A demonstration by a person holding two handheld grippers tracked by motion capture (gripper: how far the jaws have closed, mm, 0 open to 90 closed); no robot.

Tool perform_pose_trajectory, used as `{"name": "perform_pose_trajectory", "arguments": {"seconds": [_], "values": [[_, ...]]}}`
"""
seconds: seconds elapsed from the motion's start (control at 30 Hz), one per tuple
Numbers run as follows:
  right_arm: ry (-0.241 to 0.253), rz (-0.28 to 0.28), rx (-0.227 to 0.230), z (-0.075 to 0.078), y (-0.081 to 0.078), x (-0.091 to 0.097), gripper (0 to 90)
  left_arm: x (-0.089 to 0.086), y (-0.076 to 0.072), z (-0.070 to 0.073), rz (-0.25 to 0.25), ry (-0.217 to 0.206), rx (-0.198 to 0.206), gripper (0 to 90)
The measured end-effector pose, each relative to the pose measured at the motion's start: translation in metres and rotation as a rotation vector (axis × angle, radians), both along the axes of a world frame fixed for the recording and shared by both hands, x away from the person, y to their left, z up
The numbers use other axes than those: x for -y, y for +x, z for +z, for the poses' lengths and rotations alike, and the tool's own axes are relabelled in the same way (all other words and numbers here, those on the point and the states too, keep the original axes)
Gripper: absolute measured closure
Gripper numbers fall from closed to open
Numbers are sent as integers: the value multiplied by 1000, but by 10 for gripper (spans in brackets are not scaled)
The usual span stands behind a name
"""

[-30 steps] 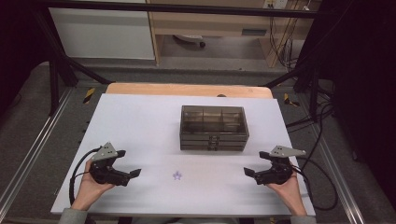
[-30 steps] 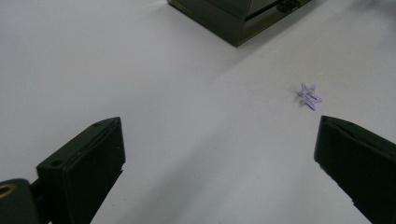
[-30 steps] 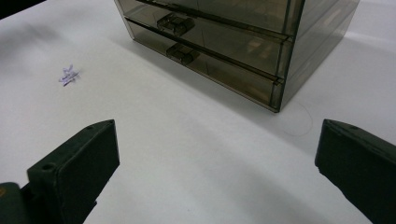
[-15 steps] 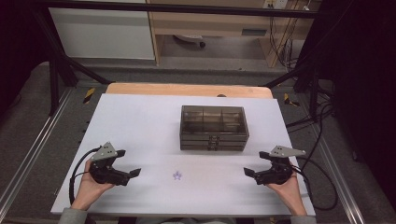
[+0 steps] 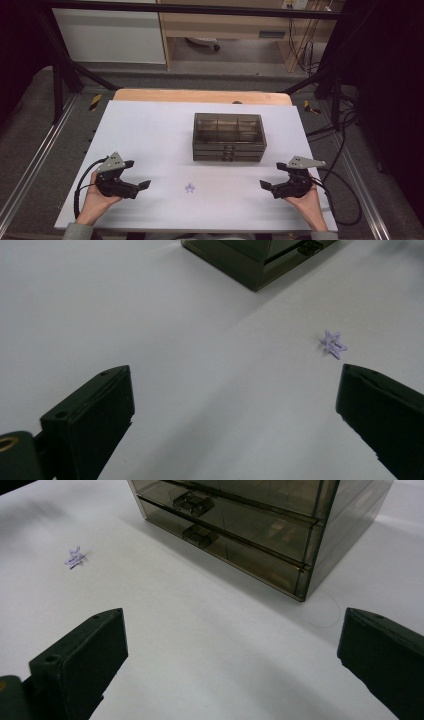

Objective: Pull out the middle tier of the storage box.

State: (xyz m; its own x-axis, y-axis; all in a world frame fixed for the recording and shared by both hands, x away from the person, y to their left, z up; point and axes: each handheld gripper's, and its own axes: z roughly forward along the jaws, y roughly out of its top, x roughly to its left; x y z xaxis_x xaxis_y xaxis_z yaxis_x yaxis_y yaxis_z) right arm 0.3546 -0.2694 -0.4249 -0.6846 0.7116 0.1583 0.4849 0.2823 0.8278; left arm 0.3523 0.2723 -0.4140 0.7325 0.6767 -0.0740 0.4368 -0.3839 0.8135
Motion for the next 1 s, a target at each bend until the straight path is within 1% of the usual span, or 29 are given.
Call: {"name": "perform_pose_trajectory", "arguments": {"seconds": [0.23,0.47,0.7,0.8,1.0], "values": [[-2,6,7,3,-1,-4,5,-1,0,0,0,-2,0,18],[-23,17,21,8,-2,-12,5,-2,1,0,1,-2,-3,18],[-33,29,29,12,-2,-20,6,-1,1,0,0,0,-3,18],[-51,30,31,14,-2,-23,6,-1,1,-1,0,-1,-6,18],[-68,35,36,15,-2,-27,6,-1,1,-1,0,2,-6,18]]}}
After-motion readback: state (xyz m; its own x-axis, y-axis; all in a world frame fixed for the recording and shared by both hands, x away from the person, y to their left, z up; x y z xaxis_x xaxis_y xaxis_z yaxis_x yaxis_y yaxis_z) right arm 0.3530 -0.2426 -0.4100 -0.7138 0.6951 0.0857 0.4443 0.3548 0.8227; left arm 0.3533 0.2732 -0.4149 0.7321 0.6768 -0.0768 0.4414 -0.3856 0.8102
